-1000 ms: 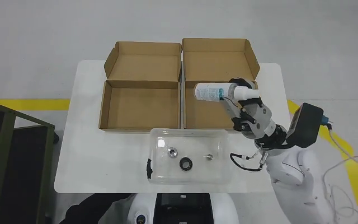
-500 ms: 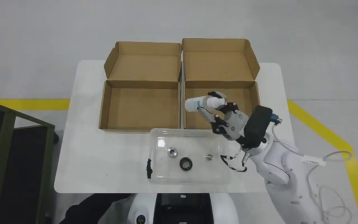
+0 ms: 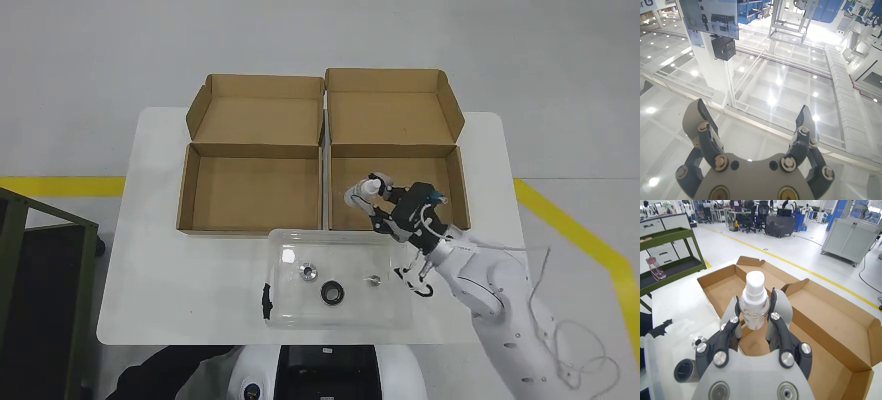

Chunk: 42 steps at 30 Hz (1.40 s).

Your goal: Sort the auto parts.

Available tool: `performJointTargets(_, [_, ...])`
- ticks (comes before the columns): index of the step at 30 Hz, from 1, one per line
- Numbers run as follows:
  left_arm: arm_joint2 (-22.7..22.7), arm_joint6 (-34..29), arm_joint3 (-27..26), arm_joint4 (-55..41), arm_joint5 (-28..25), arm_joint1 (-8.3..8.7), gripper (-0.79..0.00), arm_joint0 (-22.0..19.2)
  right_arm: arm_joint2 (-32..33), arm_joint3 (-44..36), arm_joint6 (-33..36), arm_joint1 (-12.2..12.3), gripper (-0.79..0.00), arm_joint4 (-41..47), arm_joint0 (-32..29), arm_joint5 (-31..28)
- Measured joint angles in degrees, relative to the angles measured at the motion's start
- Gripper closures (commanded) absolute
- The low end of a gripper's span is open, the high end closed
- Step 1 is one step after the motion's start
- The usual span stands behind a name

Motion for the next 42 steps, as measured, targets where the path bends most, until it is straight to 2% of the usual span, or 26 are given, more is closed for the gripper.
performJointTargets(15, [0.0, 0.0, 0.0, 0.0, 0.0, 0.0, -0.785, 0.0, -6.33, 11.13, 5.22, -1.13, 0.0, -2.34, 9.23, 2.89])
performJointTargets(23, [0.0, 0.0, 0.0, 0.0, 0.0, 0.0, -0.785, 0.0, -9.53, 17.68, 4.68, -2.11, 0.0, -2.39, 13.52, 5.59])
performJointTargets(33, [0.0, 0.0, 0.0, 0.0, 0.0, 0.0, -0.785, 0.0, -11.8, 21.86, 5.48, -2.89, 0.0, -3.93, 16.35, 7.54])
performJointTargets(34, [0.0, 0.0, 0.0, 0.0, 0.0, 0.0, -0.785, 0.0, -11.92, 22.15, 5.6, -2.94, -0.022, -3.93, 16.46, 7.65])
performJointTargets(38, [0.0, 0.0, 0.0, 0.0, 0.0, 0.0, -0.785, 0.0, -12.28, 23.4, 5.95, -3.15, -0.339, -3.62, 16.75, 8.12])
performJointTargets(39, [0.0, 0.0, 0.0, 0.0, 0.0, 0.0, -0.785, 0.0, -12.36, 23.57, 5.97, -3.2, -0.597, -3.56, 16.76, 8.17])
performJointTargets(40, [0.0, 0.0, 0.0, 0.0, 0.0, 0.0, -0.785, 0.0, -12.43, 23.69, 5.99, -3.23, -0.73, -3.52, 16.77, 8.23])
performJointTargets(41, [0.0, 0.0, 0.0, 0.0, 0.0, 0.0, -0.785, 0.0, -12.5, 23.75, 6.01, -3.28, -0.785, -3.48, 16.74, 8.33])
performJointTargets(42, [0.0, 0.0, 0.0, 0.0, 0.0, 0.0, -0.785, 0.0, -12.54, 23.73, 6.04, -3.3, -0.785, -3.46, 16.67, 8.41])
